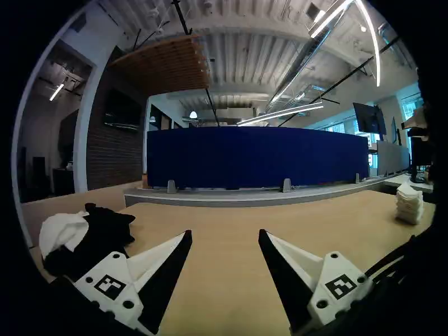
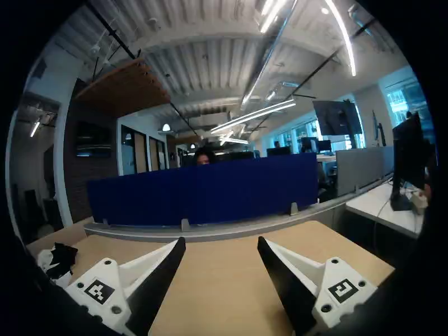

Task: Fold towel

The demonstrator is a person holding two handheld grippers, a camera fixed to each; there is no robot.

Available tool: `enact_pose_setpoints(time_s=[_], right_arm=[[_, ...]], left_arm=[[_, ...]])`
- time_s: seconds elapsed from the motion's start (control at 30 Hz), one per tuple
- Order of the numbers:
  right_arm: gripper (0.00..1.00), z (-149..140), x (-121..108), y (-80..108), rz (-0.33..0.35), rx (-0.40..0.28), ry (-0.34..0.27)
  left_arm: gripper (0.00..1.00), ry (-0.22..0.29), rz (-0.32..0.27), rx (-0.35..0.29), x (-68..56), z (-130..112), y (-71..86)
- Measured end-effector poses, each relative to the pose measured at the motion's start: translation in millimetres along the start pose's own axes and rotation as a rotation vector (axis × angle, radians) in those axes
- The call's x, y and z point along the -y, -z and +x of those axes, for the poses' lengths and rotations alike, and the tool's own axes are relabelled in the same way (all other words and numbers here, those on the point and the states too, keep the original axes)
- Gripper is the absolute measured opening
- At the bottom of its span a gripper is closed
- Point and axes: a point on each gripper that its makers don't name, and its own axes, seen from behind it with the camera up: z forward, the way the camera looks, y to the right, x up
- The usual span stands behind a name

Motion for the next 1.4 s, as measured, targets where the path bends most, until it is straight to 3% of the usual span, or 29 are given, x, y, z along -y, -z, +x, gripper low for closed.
enact_pose_setpoints(time_s=[0.5,0.67,1.0,1.4], right_arm=[[1.00,-11,-22,-1.4,-0.008,-0.033,0.061],[1.00,-29,-35,-4.1,-0.034,-0.030,0.075],[1.00,-72,-41,-10.6,-0.012,-0.006,0.091],[1.00,-122,-64,-14.1,-0.026,0.006,0.119]], left_arm=[[0.93,0.000,0.000,0.000,1.0,-1,1.7],[0.93,0.000,0.000,0.000,1.8,-2,1.9],[0.93,0.000,0.000,0.000,2.5,-2,2.2],[0.93,-0.001,0.000,0.000,2.4,-3,2.6]])
